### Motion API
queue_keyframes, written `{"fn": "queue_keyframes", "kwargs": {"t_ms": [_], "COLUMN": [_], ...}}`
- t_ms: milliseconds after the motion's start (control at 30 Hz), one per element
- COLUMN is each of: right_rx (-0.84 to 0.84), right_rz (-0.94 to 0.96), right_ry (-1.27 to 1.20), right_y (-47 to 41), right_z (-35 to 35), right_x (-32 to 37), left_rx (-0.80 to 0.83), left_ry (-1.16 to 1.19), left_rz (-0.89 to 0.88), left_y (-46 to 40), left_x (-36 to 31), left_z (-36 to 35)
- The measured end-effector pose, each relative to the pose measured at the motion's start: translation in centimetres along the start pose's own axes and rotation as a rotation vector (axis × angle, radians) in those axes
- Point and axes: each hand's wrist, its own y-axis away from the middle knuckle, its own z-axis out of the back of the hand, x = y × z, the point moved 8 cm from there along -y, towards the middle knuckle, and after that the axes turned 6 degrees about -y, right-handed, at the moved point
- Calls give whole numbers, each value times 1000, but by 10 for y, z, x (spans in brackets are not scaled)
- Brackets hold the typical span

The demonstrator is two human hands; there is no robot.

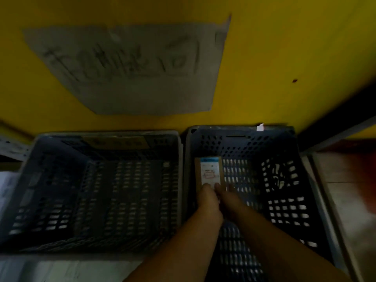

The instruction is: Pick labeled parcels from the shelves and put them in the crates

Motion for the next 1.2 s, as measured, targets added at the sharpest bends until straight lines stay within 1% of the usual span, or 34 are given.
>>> {"fn": "queue_keyframes", "kwargs": {"t_ms": [67, 133, 233, 300, 367, 433, 500, 533, 567, 633, 667, 733, 833, 900, 967, 1033, 1100, 1167, 1200], "right_rx": [52, 114, 168, 217, 286, 389, 494, 579, 675, 812, 864, 963, 1031, 1152, 1221, 1244, 1226, 1190, 1172], "right_rz": [-32, -35, -1, 27, 48, 111, 207, 256, 280, 243, 206, 134, -25, -24, 73, 302, 560, 740, 845], "right_ry": [-29, 32, 96, 127, 129, 118, 139, 169, 184, 151, 153, 268, 463, 546, 559, 508, 406, 270, 239], "right_y": [61, 148, 297, 403, 513, 625, 726, 776, 821, 899, 937, 1020, 1131, 1193, 1243, 1291, 1348, 1404, 1426], "right_z": [-2, -13, -36, -66, -106, -149, -183, -200, -220, -251, -262, -280, -290, -294, -299, -309, -318, -323, -332], "right_x": [15, 41, 98, 143, 189, 230, 262, 268, 266, 239, 217, 157, 51, -9, -51, -64, -51, -29, -18], "left_rx": [21, 61, 80, 80, 35, -27, -84, -121, -166, -228, -237, -302, -542, -677, -796, -917, -1026, -1158, -1211], "left_ry": [-26, -48, -41, -37, -41, -20, 11, 65, 144, 280, 357, 517, 668, 793, 868, 853, 779, 674, 575], "left_rz": [16, 7, -52, -115, -227, -367, -523, -586, -646, -732, -731, -719, -723, -787, -865, -897, -922, -986, -1031], "left_y": [59, 136, 278, 378, 478, 578, 681, 732, 779, 866, 905, 969, 1046, 1092, 1135, 1174, 1211, 1253, 1273], "left_x": [-15, -45, -116, -168, -216, -255, -282, -285, -282, -246, -220, -159, -58, -5, 40, 71, 92, 98, 93], "left_z": [20, 41, 78, 113, 162, 217, 268, 299, 335, 409, 438, 498, 593, 649, 696, 734, 768, 795, 804]}}
